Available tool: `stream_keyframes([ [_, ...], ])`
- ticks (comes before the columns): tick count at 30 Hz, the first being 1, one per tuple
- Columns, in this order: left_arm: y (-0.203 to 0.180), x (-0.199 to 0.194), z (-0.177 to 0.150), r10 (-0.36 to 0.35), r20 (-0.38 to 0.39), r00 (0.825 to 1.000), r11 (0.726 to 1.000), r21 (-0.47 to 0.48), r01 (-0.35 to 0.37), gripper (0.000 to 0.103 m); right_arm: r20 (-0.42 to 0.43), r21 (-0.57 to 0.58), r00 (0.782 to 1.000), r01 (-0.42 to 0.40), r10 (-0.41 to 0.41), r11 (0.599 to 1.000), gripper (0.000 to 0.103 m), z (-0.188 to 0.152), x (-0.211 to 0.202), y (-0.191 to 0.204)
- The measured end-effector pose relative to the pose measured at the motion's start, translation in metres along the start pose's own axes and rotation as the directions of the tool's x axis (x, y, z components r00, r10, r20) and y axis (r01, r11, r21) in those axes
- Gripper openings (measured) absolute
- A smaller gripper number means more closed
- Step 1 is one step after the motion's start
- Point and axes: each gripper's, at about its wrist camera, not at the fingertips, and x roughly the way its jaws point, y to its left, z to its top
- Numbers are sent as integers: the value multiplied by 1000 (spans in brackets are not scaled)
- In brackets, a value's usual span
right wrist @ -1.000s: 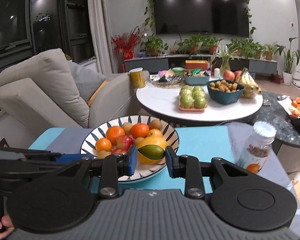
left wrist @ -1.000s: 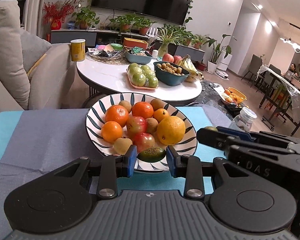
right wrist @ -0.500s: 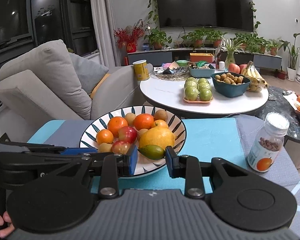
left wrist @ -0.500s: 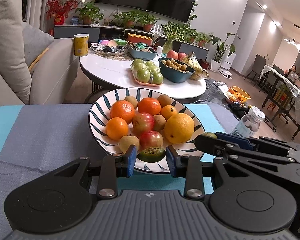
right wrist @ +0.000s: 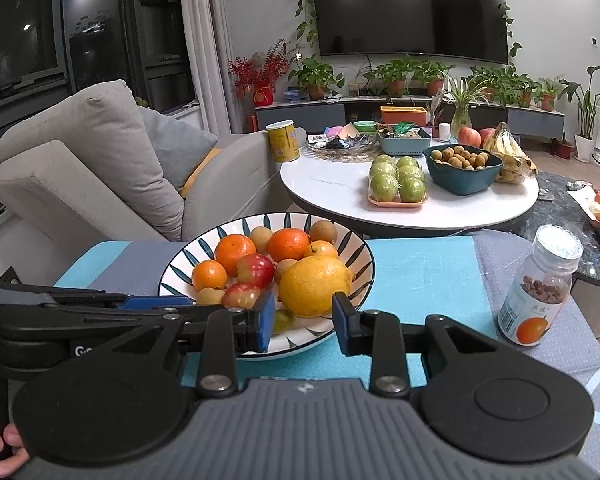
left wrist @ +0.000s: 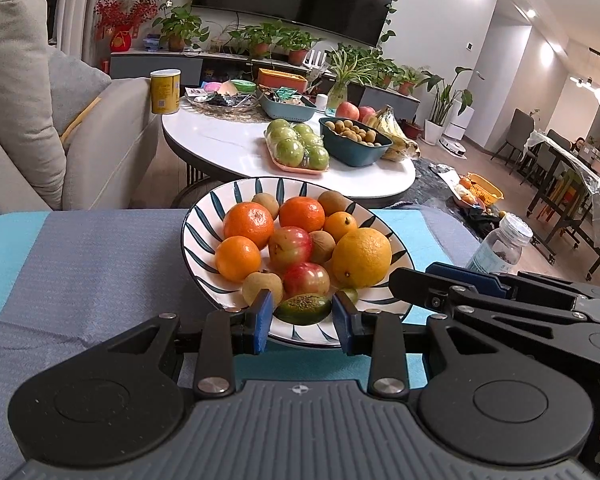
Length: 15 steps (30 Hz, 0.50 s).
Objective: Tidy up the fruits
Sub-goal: 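Lower the green fruits into the bowl and open both tools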
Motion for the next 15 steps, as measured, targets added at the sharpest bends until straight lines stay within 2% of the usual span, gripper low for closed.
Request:
stream_keyframes([
  [15, -3, -16, 2, -5, 30, 1000, 1000, 6, 5, 32, 25, -19, 999, 32, -32, 999, 69, 7, -15, 4],
])
